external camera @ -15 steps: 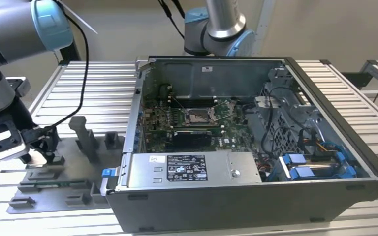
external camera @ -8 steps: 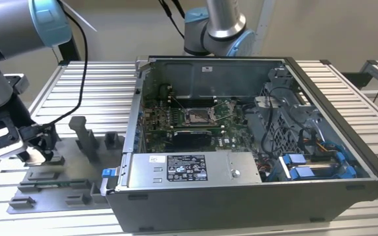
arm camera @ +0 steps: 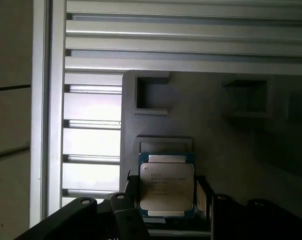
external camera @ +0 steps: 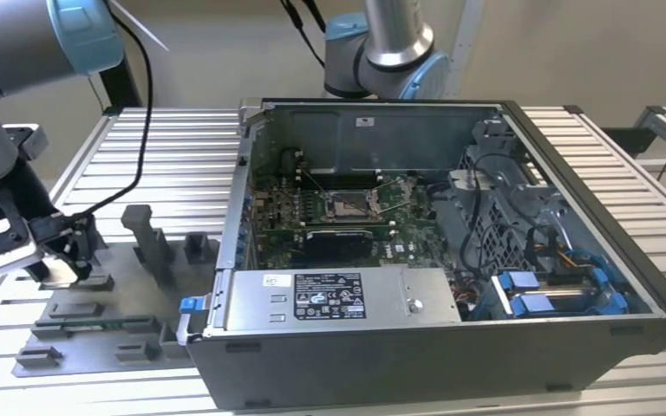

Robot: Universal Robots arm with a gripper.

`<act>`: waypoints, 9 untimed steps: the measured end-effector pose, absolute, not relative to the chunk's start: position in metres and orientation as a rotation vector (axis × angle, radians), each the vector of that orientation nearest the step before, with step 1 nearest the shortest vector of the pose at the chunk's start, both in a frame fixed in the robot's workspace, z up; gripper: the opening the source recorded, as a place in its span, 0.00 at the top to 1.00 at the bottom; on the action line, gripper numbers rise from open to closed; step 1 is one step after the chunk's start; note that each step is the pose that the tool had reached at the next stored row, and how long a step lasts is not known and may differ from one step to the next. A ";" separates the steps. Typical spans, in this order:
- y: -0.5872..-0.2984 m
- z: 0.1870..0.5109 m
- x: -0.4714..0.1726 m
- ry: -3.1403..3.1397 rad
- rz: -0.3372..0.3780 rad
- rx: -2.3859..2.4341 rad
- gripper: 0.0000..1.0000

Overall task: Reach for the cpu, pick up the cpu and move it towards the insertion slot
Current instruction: 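Pick up the cpu and move it towards the insertion slot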

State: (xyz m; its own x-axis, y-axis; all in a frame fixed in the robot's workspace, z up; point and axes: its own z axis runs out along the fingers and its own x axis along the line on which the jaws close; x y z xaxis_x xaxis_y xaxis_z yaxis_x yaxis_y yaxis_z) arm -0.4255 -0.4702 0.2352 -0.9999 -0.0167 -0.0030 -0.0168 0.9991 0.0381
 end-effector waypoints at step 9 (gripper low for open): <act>-0.470 0.245 -0.426 3.138 0.059 -0.026 1.00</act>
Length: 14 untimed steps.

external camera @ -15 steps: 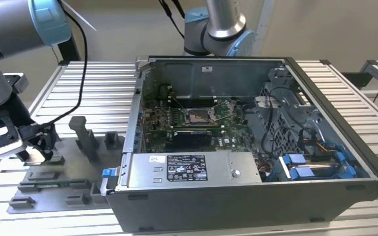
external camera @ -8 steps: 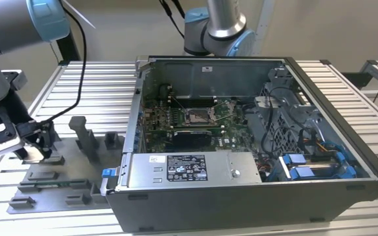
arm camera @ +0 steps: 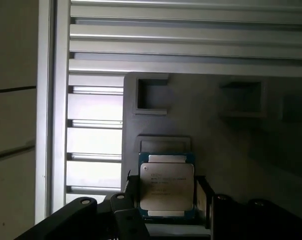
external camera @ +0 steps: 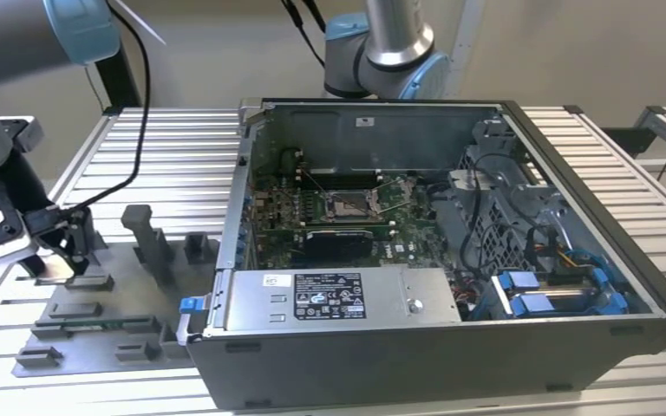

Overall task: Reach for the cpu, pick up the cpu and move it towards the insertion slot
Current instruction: 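Pick up the cpu and move it towards the insertion slot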

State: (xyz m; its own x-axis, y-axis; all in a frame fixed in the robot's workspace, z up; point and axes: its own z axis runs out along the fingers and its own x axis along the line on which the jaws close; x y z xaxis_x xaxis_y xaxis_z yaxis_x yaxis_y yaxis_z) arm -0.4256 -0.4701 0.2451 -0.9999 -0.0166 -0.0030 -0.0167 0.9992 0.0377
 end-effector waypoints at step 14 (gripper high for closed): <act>-0.470 0.262 -0.426 3.138 0.057 -0.026 1.00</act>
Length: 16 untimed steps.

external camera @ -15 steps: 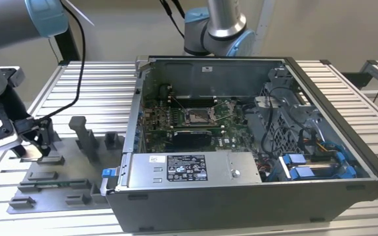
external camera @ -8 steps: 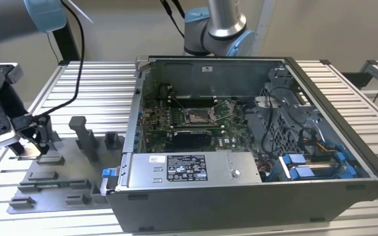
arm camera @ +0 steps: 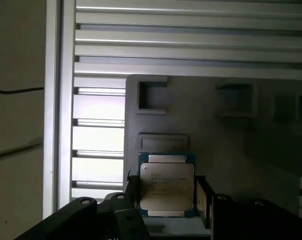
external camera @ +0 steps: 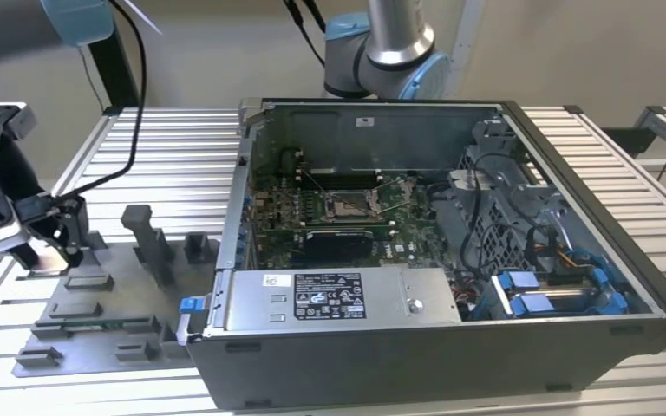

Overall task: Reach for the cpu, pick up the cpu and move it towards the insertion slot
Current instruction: 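Pick up the cpu and move it towards the insertion slot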

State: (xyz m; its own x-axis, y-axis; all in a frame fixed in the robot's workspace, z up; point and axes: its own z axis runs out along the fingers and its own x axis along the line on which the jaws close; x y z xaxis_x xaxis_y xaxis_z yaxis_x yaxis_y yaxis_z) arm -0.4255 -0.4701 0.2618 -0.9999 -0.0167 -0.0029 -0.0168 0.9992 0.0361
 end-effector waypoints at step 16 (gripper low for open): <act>-0.470 0.283 -0.426 3.138 0.053 -0.026 1.00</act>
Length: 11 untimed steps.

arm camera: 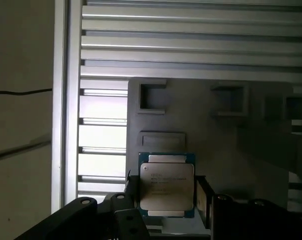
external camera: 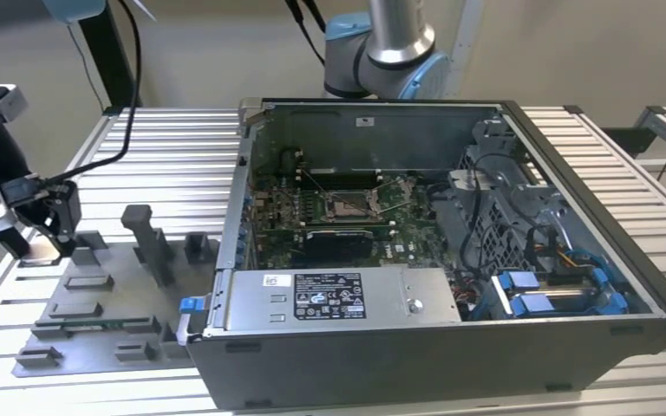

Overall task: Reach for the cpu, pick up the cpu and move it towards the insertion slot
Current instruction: 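Pick up the cpu and move it towards the insertion slot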

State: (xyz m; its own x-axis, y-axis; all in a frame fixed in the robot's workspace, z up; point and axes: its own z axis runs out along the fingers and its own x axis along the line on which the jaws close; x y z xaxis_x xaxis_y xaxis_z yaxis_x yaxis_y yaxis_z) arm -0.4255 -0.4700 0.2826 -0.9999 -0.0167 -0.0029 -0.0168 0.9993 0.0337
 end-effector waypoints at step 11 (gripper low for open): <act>-0.470 0.300 -0.426 3.138 0.050 -0.026 1.00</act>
